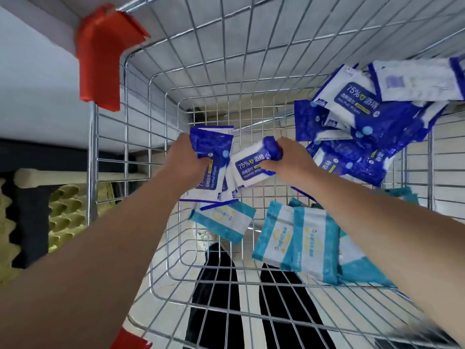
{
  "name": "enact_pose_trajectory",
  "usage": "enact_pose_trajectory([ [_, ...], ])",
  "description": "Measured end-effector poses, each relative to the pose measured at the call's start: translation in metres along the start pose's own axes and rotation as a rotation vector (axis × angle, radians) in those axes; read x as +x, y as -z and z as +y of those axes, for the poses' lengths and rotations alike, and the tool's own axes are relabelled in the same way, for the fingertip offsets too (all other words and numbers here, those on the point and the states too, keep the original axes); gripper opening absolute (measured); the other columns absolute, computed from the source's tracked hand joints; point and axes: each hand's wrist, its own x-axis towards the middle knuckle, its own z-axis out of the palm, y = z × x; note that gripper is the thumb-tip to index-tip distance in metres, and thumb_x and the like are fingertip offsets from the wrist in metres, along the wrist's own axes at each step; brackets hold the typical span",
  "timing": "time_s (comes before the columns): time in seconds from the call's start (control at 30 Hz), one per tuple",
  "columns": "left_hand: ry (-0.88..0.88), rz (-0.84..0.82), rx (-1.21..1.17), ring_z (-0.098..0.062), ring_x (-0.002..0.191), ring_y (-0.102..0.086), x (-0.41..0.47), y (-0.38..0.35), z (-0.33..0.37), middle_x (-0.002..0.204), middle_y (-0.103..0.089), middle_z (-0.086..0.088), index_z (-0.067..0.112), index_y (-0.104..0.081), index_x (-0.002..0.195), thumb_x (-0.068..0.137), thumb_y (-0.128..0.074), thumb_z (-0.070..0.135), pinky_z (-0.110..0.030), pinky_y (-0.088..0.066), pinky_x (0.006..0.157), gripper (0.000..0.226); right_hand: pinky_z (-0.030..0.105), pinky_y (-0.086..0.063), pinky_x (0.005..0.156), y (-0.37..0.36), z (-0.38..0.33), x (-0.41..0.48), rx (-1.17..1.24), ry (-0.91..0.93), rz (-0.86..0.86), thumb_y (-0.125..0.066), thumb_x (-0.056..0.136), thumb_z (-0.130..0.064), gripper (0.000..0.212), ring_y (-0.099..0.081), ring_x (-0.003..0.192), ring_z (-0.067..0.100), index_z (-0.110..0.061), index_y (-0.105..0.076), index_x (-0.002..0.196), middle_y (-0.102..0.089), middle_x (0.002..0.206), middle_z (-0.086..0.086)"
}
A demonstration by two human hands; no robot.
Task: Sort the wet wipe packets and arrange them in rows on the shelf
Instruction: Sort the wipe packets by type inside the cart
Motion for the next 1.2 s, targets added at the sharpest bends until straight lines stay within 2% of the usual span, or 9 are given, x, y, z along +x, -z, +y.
enact_pose_trajectory([
  [0.23,-0.011,0.037,-0.031,-0.018,0.081,-0.054,0.012,-0.008,-0.005,0.102,-0.055,-0.006,0.015,-0.045,0.105,0.086,-0.067,0.014,-0.022,-0.037,0.053,0.029,0.033,-0.049,0.066,-0.014,-0.005,-0.002,0.41,-0.128,-0.025,-0.066,0.082,-0.01,0.022,-0.056,0.079,0.02,0.001,-0.06,0.1,-0.061,0.086,0.008],
  [0.33,0.03,-0.001,-0.145,-0.01,0.073,-0.056,0.012,-0.006,-0.006,0.102,-0.057,-0.006,0.012,-0.047,0.114,0.085,-0.069,0.014,-0.021,-0.041,0.05,0.036,0.021,-0.043,0.056,-0.014,-0.011,-0.006,0.453,-0.125,-0.064,-0.071,0.08,-0.009,0.026,-0.055,0.074,0.016,0.003,-0.061,0.101,-0.061,0.084,0.009],
  [0.47,-0.024,0.006,-0.238,-0.013,0.084,-0.06,0.0,0.0,0.01,0.104,-0.059,-0.001,0.017,-0.048,0.115,0.085,-0.069,0.014,-0.024,-0.049,0.063,0.037,0.035,-0.053,0.076,0.007,-0.016,-0.017,0.519,-0.13,-0.032,-0.072,0.079,-0.007,0.022,-0.064,0.083,0.027,-0.001,-0.063,0.098,-0.067,0.095,0.02],
  [0.57,-0.042,-0.02,-0.333,-0.011,0.086,-0.061,-0.012,0.004,0.032,0.102,-0.06,0.003,0.02,-0.048,0.112,0.085,-0.07,0.016,-0.024,-0.051,0.068,0.036,0.047,-0.053,0.088,0.043,-0.019,-0.032,0.582,-0.116,-0.021,-0.069,0.079,-0.004,0.014,-0.063,0.081,0.02,-0.015,-0.062,0.084,-0.067,0.084,0.007],
  [0.67,-0.053,-0.108,-0.466,-0.02,0.096,-0.066,-0.024,0.001,0.065,0.108,-0.065,-0.002,0.019,-0.051,0.116,0.082,-0.073,0.017,-0.037,-0.056,0.08,0.04,0.049,-0.052,0.092,0.093,-0.014,-0.052,0.601,-0.135,-0.037,-0.071,0.078,-0.008,0.015,-0.066,0.088,0.023,-0.014,-0.066,0.09,-0.071,0.091,0.01],
  [0.77,-0.082,-0.16,-0.536,-0.017,0.089,-0.068,-0.034,-0.019,0.108,0.106,-0.068,-0.004,0.014,-0.054,0.117,0.082,-0.073,0.014,-0.028,-0.055,0.068,0.039,0.049,-0.056,0.085,0.146,-0.001,-0.07,0.663,-0.148,0.017,-0.069,0.082,-0.002,0.019,-0.066,0.088,0.023,-0.008,-0.064,0.099,-0.069,0.09,0.008],
  [0.9,0.012,-0.211,-0.849,-0.026,0.092,-0.069,-0.037,-0.075,0.165,0.106,-0.069,-0.014,0.006,-0.058,0.108,0.083,-0.072,0.012,-0.051,-0.055,0.086,0.03,0.03,-0.057,0.063,0.205,0.031,-0.078,0.807,-0.101,0.225,-0.061,0.088,0.001,0.015,-0.066,0.062,0.007,-0.012,-0.058,0.082,-0.065,0.066,-0.005],
  [1.0,0.094,-0.222,-0.965,-0.027,0.082,-0.064,-0.036,-0.122,0.193,0.096,-0.068,-0.015,0.004,-0.061,0.101,0.085,-0.067,0.012,-0.054,-0.051,0.09,0.019,0.017,-0.053,0.055,0.227,0.058,-0.071,0.908,-0.138,0.364,-0.05,0.096,-0.005,0.012,-0.064,0.059,0.002,-0.012,-0.059,0.093,-0.064,0.08,-0.001],
  [1.2,0.134,-0.127,-0.845,-0.019,0.069,-0.071,-0.022,-0.16,0.2,0.099,-0.071,-0.015,0.001,-0.059,0.111,0.072,-0.082,0.014,-0.033,-0.059,0.071,0.047,0.019,-0.05,0.053,0.231,0.102,-0.057,0.867,-0.22,0.278,-0.051,0.093,-0.013,0.028,-0.059,0.057,0.009,0.007,-0.05,0.113,-0.06,0.072,0.004],
])
